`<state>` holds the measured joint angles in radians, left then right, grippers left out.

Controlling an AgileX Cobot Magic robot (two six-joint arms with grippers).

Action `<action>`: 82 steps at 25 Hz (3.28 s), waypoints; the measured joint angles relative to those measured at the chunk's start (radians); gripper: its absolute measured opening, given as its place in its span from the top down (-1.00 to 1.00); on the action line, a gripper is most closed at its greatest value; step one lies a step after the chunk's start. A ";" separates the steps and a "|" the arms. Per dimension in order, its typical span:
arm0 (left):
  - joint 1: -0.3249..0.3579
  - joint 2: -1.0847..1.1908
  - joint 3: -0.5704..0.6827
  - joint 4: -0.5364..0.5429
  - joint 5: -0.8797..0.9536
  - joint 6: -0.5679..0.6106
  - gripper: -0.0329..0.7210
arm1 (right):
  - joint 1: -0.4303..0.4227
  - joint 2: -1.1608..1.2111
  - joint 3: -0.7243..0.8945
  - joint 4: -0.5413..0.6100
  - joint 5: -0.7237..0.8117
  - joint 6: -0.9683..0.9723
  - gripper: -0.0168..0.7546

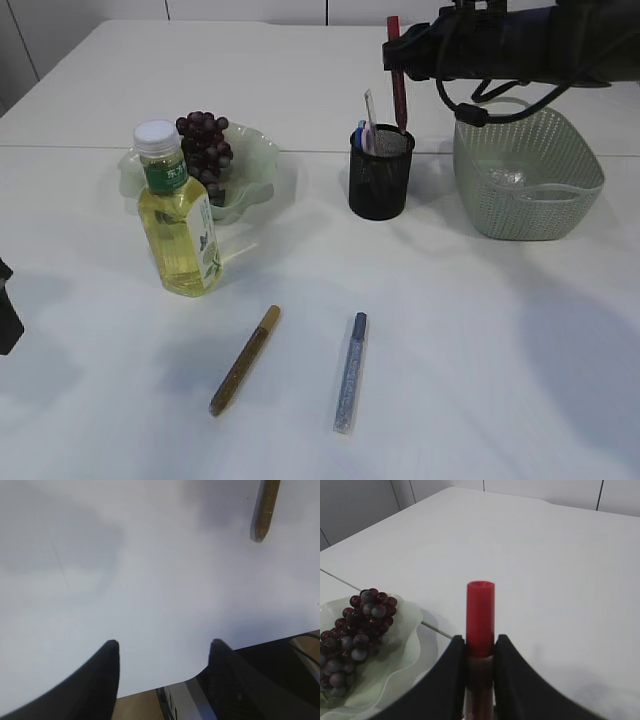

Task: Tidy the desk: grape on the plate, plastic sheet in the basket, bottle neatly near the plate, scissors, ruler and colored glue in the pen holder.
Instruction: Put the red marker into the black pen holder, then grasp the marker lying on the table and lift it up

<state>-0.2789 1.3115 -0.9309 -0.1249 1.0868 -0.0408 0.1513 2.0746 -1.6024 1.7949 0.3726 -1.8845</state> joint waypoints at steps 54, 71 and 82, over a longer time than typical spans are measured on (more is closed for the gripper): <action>0.000 0.000 0.000 0.000 -0.033 0.000 -0.19 | 0.519 -0.162 -0.081 -1.772 0.797 2.423 -0.15; 0.000 0.000 0.000 0.000 -0.051 0.000 -0.19 | 0.532 0.087 -0.081 -1.822 0.837 2.485 -0.14; 0.000 0.000 0.000 0.000 -0.051 0.000 -0.19 | 0.450 0.088 -0.087 -1.777 0.790 2.425 -0.14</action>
<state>-0.2789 1.3115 -0.9309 -0.1249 1.0357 -0.0408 0.6009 2.1624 -1.6891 0.0175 1.1624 0.5407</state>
